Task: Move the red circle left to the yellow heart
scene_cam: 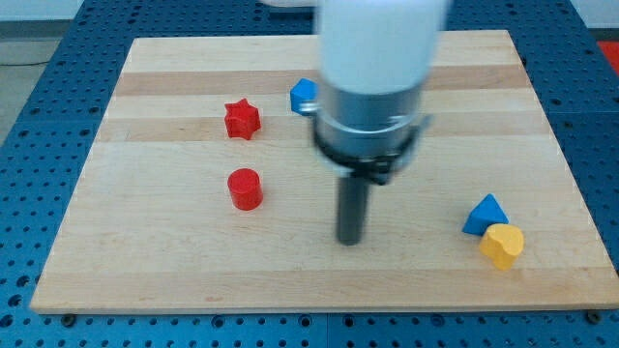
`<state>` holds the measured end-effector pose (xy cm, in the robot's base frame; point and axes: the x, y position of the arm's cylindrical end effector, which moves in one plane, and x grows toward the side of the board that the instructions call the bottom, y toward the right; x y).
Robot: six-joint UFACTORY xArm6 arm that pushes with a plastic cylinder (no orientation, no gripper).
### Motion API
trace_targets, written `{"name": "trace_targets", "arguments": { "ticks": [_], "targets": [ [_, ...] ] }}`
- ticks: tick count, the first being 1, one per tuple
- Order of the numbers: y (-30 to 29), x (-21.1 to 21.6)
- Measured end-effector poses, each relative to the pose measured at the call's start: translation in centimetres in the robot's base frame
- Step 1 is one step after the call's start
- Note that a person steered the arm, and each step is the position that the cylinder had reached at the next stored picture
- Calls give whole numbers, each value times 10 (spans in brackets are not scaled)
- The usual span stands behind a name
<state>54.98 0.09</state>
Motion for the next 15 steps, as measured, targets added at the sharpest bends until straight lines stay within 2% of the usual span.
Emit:
{"name": "trace_targets", "arguments": {
  "ticks": [2, 3, 6, 8, 10, 11, 13, 15],
  "targets": [
    [-150, -12],
    [-177, -38],
    [-130, -61],
    [-70, -62],
    [-8, -52],
    [14, -30],
    [32, -24],
    [42, -46]
  ]
}}
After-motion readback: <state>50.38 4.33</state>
